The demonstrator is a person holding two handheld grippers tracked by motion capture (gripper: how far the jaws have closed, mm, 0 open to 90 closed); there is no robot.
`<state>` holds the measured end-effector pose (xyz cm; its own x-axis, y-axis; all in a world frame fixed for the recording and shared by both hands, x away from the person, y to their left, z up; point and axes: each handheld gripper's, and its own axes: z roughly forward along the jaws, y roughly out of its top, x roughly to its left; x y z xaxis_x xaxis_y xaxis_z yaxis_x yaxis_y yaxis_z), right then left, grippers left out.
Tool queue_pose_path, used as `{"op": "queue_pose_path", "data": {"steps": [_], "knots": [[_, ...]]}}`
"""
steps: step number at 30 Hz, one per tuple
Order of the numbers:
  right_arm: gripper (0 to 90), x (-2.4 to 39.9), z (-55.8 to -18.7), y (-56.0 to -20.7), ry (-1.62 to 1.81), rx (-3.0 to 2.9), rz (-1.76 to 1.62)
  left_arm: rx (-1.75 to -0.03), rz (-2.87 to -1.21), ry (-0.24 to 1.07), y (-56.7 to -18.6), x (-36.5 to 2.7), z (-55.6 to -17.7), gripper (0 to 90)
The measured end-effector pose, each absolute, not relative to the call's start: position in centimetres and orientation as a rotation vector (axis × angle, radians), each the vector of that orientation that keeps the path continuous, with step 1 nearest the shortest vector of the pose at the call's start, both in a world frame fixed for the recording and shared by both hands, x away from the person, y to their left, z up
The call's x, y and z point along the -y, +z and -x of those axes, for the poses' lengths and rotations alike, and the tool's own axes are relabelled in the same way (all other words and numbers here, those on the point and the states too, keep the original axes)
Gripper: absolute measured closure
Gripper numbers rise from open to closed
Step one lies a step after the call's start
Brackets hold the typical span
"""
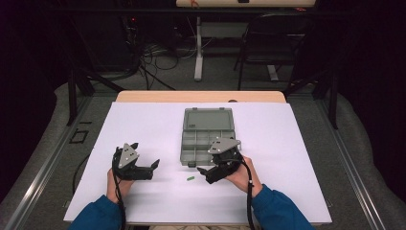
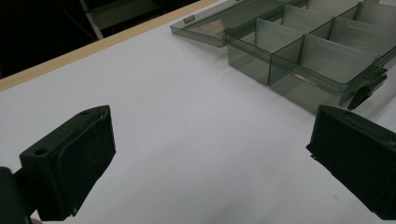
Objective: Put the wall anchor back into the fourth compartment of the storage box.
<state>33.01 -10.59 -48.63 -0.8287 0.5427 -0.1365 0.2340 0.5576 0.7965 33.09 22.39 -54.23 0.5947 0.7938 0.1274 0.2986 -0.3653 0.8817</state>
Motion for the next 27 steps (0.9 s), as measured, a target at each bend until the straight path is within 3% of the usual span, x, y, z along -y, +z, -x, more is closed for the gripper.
{"op": "queue_pose_path", "data": {"steps": [27], "knots": [[0.2,7.0,-31.8,-51.6,1.138,-2.604,-0.523,-0.873,-1.931,0.698,-54.3,-22.4,-33.1,0.2]]}}
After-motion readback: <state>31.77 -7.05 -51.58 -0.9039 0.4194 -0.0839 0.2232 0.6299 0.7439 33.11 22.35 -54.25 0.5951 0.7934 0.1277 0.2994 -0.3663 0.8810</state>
